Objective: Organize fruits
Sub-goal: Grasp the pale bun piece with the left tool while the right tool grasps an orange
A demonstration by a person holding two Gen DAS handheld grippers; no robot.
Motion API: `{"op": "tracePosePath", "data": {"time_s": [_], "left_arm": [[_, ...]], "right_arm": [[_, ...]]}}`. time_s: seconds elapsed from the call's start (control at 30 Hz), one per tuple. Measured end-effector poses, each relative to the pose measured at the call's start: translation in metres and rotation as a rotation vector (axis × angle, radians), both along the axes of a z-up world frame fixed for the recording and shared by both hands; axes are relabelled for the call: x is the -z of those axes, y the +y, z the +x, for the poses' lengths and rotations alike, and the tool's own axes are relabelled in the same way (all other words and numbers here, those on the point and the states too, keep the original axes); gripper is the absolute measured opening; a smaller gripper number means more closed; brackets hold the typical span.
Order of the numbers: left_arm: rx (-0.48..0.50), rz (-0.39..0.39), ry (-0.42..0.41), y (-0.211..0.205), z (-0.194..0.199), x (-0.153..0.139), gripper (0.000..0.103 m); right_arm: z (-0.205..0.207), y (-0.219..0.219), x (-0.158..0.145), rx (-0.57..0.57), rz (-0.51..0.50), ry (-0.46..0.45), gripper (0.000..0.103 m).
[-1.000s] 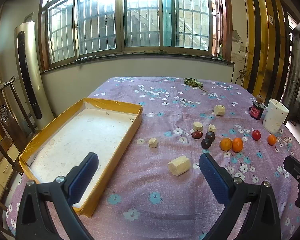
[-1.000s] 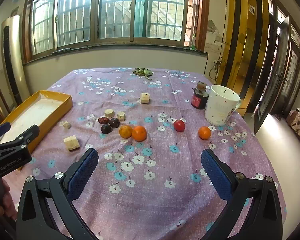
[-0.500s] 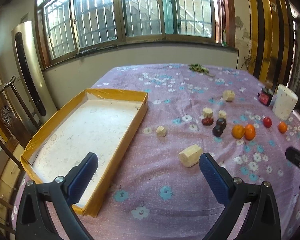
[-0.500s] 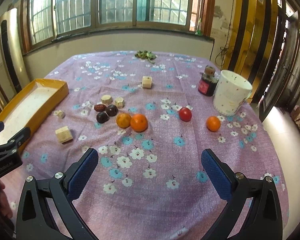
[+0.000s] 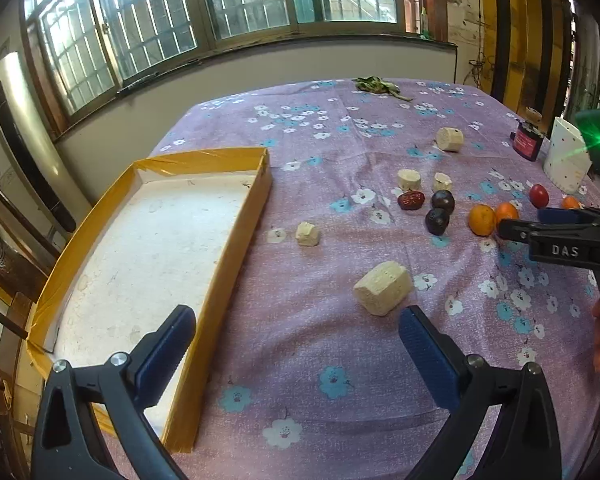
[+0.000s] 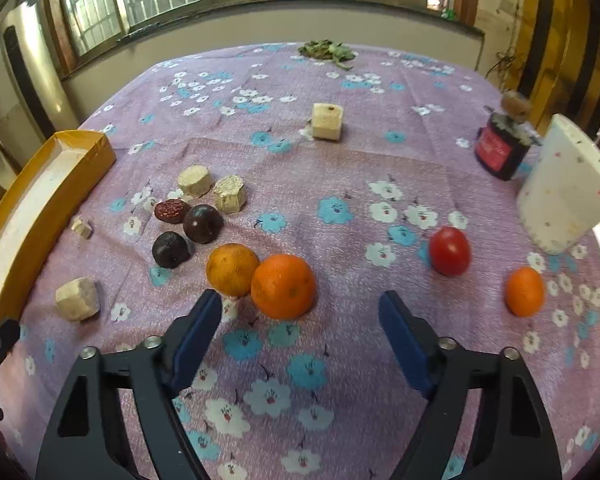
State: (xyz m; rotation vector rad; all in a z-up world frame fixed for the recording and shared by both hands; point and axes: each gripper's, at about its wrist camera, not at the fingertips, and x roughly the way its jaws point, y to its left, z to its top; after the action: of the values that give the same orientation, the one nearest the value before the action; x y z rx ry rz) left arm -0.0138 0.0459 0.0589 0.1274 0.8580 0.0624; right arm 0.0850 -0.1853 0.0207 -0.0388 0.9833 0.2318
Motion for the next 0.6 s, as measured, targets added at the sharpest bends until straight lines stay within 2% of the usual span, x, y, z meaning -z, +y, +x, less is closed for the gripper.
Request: {"op": "tracePosePath", "data": {"time_s": [0.07,0.33,0.6], "left_arm": [[0.026,0.008,0.006,-0.004,0.004,0.001,0.103],[0.109,0.004,0.067,-0.017,0.022,0.007,0.103],[0.14,-0.035,0.136,-0.02,0.036,0.017,0.103]], "right_arm": [[0.006,-0.001,0.003,-0.021,0.019,0.01,0.07],[0.014,0.006,0.004,-0.133,0.111,0.021,0.059],[0.016,0.015,0.005,-0.222,0.07,0.018,0.053]]}}
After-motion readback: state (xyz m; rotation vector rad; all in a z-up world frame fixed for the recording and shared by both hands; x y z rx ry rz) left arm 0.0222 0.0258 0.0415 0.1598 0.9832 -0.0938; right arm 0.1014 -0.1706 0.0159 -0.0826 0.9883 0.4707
